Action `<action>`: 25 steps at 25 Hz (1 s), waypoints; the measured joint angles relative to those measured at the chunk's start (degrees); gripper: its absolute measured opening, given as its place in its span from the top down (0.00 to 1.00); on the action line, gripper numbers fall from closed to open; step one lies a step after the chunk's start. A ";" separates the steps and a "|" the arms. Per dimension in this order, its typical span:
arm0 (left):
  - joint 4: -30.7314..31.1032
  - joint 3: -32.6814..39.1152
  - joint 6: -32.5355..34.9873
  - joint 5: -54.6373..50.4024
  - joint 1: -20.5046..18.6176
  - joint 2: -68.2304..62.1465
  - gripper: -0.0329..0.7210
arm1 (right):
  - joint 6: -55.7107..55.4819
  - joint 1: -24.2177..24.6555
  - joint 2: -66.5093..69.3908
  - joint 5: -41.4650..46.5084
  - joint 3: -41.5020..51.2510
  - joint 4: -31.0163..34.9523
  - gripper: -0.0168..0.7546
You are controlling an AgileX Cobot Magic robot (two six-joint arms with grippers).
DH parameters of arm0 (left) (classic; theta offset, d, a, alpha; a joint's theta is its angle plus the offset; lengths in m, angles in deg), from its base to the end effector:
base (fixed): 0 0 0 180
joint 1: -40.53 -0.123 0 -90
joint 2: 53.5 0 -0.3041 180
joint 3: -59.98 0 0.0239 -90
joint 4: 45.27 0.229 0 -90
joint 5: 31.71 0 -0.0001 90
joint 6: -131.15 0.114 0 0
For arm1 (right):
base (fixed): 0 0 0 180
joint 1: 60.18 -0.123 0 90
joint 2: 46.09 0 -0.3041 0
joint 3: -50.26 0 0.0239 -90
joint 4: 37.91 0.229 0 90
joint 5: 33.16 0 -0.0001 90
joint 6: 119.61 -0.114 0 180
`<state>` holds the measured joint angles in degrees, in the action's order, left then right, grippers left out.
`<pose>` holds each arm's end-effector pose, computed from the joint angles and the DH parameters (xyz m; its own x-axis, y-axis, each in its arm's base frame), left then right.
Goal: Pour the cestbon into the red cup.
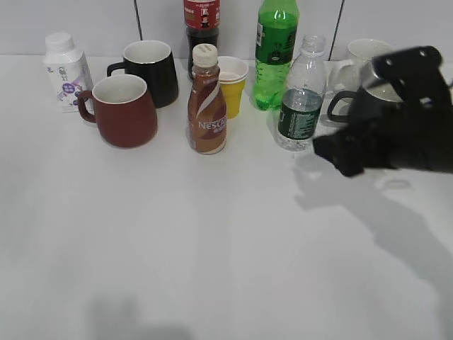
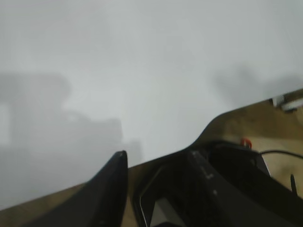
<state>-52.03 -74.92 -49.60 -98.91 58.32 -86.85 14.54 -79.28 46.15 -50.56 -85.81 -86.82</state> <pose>0.0245 -0.0208 0.2660 -0.8048 0.1967 -0.5600 0.3153 0.9410 -0.1227 0.2554 0.1156 0.2152 -0.5205 -0.2113 -0.8273 -0.5102 0.8539 0.1029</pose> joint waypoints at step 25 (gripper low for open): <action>6.22 1.97 0.00 5.97 0.00 9.72 0.55 | 61.00 0.00 -49.98 75.09 -2.17 64.21 0.21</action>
<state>-45.81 -72.95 -49.60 -92.94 58.32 -77.12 75.55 -79.28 -3.83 24.54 -87.98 -22.62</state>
